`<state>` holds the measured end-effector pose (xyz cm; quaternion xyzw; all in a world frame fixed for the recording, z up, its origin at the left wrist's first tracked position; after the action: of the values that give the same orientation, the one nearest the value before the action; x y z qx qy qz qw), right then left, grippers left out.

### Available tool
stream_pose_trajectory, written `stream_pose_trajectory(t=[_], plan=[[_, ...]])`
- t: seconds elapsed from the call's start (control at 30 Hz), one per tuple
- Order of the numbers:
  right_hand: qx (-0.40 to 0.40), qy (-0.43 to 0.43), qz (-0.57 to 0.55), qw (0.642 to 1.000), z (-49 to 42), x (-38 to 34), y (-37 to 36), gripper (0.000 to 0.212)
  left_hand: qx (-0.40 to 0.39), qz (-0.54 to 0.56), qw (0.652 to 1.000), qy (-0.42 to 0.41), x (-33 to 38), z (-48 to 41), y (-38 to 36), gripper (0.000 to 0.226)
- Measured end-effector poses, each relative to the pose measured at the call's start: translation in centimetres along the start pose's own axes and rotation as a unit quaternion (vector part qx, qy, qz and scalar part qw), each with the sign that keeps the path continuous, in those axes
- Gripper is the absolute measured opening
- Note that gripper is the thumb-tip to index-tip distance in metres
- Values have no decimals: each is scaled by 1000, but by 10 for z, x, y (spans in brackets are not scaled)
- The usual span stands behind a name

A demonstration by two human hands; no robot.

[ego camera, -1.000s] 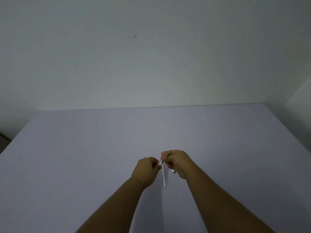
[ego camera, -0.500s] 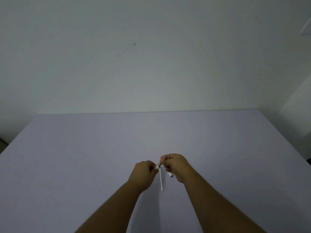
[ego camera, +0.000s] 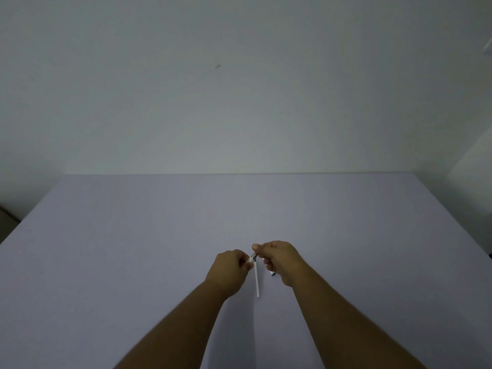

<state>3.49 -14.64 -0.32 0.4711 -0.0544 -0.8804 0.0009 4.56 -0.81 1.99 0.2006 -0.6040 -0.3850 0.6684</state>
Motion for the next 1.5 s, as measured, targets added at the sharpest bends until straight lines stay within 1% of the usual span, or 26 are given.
stream_pose_trajectory(t=[0.07,0.13,0.17,0.23,0.3,0.33,0.37,0.43,0.5,0.53,0.6,0.67,0.8,0.93,1.0,1.13,1.33,1.43,1.47,1.5], plan=[[-1,14,-13,1000,0,-3,-1,8,4,0,1000,-1,0,0,0,18],[-12,22,-41,999,0,-5,-2,16,6,1,1000,-1,0,1,1,18],[-15,21,-51,998,1,-6,-3,15,7,3,1000,0,-1,1,1,18],[-9,10,-36,999,2,-4,-3,6,6,8,1000,3,-2,1,1,18],[7,6,7,1000,2,-1,0,13,4,5,1000,1,-2,2,0,18],[10,10,10,1000,1,-1,1,10,3,3,1000,1,-2,3,-1,18],[9,15,3,1000,1,-1,0,8,3,4,1000,1,-2,3,-1,18],[-3,27,-33,999,-1,-3,-3,15,5,6,1000,3,-2,4,-1,18],[-11,20,-45,999,0,-2,-6,11,6,5,1000,1,-2,4,0,18],[-16,9,-37,999,2,0,-7,6,6,5,1000,0,-2,4,0,18],[-26,2,3,1000,3,3,-9,14,5,4,1000,-1,-2,5,0,19],[-17,14,23,999,4,1,-8,13,4,5,1000,-4,-2,5,0,19],[11,50,-55,997,1,-10,-2,17,4,13,1000,1,-3,4,1,19],[11,70,-57,996,0,-17,1,14,5,45,999,10,-3,4,1,14],[32,71,-59,995,0,-16,4,13,-3,75,997,9,-2,5,0,14],[75,72,-61,993,-4,-16,13,12,-11,85,996,1,1,3,-3,10],[185,59,-109,975,-11,-11,46,11,-20,75,997,12,-8,4,-10,10],[170,17,-47,984,-17,11,50,10,-26,87,995,29,-16,5,-18,9],[160,7,10,987,-18,19,49,11,-28,90,995,33,-18,5,-21,9],[149,4,97,984,-19,25,48,13,-31,92,995,37,-20,5,-25,8]])
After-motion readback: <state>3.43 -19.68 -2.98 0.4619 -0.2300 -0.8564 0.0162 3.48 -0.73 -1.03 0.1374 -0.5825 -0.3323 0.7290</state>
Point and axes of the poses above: each hand's wrist, its own z-axis away from the middle knuckle, its own y-axis out of the back of the hand, x = y × z, the point moved 9 cm from there along -z, towards the middle knuckle
